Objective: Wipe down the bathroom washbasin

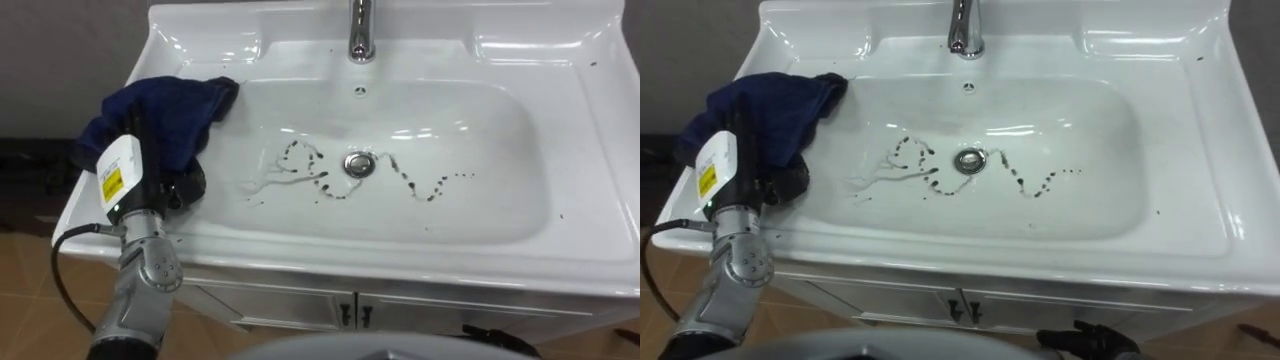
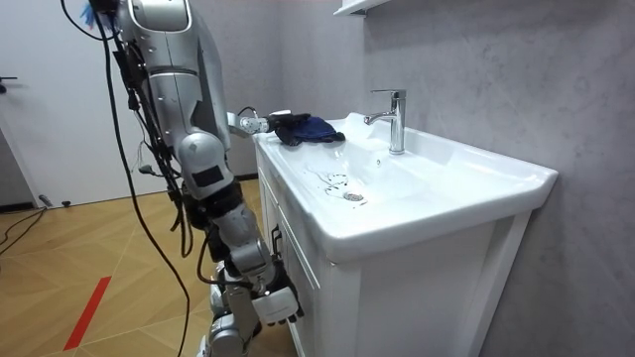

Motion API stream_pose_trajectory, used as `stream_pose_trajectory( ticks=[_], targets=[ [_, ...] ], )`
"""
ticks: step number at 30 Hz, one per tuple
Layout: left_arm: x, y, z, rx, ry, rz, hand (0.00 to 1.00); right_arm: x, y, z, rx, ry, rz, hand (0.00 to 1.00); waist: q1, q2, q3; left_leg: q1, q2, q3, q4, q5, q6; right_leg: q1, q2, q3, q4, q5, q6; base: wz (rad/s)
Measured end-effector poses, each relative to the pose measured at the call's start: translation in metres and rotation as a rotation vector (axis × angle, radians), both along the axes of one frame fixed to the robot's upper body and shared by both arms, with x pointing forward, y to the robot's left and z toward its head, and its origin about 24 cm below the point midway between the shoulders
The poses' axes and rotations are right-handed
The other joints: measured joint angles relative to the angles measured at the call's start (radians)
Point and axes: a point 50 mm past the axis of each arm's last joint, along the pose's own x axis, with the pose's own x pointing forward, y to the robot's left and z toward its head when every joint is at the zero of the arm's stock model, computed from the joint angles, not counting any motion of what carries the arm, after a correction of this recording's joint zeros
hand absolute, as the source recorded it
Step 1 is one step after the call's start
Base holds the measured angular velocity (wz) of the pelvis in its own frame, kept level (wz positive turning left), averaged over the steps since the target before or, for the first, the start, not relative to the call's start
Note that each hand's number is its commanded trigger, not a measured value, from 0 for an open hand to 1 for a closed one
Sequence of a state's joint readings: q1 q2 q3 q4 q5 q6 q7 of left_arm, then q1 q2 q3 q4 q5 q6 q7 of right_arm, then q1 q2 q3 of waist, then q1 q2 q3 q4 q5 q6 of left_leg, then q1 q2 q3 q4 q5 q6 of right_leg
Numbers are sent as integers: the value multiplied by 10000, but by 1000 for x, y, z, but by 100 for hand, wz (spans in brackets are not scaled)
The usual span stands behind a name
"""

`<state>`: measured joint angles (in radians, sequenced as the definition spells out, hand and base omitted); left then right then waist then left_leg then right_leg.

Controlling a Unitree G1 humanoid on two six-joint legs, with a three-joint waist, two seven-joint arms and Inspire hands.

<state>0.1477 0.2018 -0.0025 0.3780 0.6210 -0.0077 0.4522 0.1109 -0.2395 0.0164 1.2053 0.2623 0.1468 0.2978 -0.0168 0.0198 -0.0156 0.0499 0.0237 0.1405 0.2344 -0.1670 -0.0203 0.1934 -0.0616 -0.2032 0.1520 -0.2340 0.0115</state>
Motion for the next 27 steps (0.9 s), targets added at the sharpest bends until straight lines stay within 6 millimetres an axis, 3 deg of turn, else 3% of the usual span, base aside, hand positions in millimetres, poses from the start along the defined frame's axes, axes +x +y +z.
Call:
stream_pose_trajectory(
  ticks=[8, 16, 22, 27],
  targets=[
    [6, 0, 2, 11, -99, 14, 100, -3, -1, 0, -126, 136, -90, 0, 239, 36, -23, 79, 5, 0, -21, 1, -2, 39, 12, 82, 7, -1, -4, -2],
    [14, 18, 5, 85, -196, 767, 100, -2, -2, 0, -115, 255, -167, 0, 232, 74, -54, 291, -9, 10, -188, 12, -27, 154, -7, 120, -14, -31, -30, -3],
    [12, 21, 3, -229, -109, 1051, 100, -2, -5, 1, -163, 359, -180, 0, 239, 177, -122, 337, -37, 14, -310, 14, -30, 164, -20, 115, -19, -30, -31, 0],
    [11, 23, 2, -386, -41, 1200, 100, -2, -6, 1, -200, 369, -190, 0, 238, 214, -131, 367, -35, 43, -333, 15, -32, 166, -26, 117, -63, -45, -42, -1]
  ],
)
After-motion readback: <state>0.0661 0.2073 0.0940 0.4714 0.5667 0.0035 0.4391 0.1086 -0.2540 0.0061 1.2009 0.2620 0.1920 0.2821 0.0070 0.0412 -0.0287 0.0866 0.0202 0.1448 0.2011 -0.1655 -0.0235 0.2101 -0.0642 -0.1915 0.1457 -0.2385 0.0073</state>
